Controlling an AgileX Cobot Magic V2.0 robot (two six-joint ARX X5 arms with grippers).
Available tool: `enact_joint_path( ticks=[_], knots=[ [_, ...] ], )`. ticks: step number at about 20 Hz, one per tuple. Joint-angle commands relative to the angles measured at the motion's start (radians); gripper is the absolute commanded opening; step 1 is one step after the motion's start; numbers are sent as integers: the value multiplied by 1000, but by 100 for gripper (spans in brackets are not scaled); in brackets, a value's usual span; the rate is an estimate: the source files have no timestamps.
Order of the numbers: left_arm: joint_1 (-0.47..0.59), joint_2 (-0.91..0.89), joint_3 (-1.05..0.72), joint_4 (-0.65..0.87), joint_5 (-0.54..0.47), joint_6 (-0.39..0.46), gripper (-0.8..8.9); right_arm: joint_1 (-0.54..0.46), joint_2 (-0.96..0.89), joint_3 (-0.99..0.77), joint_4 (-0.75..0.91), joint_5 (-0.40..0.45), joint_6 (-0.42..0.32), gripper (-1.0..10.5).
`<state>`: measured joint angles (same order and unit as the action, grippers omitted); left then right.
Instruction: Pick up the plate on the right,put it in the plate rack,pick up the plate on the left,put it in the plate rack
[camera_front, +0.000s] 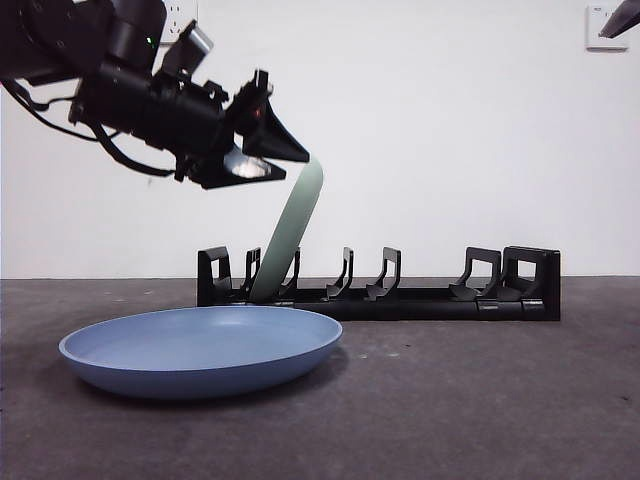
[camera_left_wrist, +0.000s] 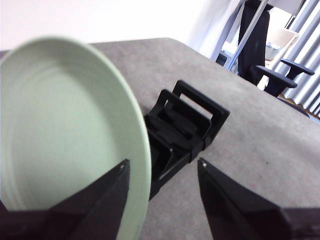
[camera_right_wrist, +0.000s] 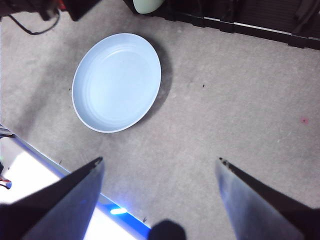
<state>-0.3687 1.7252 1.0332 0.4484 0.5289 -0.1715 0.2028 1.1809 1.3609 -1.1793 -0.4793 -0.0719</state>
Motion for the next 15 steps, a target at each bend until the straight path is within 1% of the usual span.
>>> enact_joint_path(
  ticks=[1,3,4,6,9,11,12,14,15],
  knots=[
    [1,-62,5,-8,31,-11,234,1,0,-8,19,-4,-8,378],
    [1,-138,5,-68,32,-6,236,1,1,-8,47,-4,-6,378],
    [1,-182,5,-112,32,6,256,1,2,-8,61,-4,0,378],
    [1,-292,5,-229,50,88,257,1,14,-8,91,-4,19,378],
    [1,-491,5,-455,55,264,257,2,59,-8,131,-22,31,379],
    [1,-620,5,-592,50,362,258,14,109,-8,162,-42,45,379],
    [1,-681,5,-658,47,399,282,32,139,-8,180,-42,47,379],
    [2,-791,5,-785,34,458,398,71,208,-8,212,-42,59,379],
    [2,-840,5,-840,10,476,415,97,247,-8,234,-41,70,379]
  ],
)
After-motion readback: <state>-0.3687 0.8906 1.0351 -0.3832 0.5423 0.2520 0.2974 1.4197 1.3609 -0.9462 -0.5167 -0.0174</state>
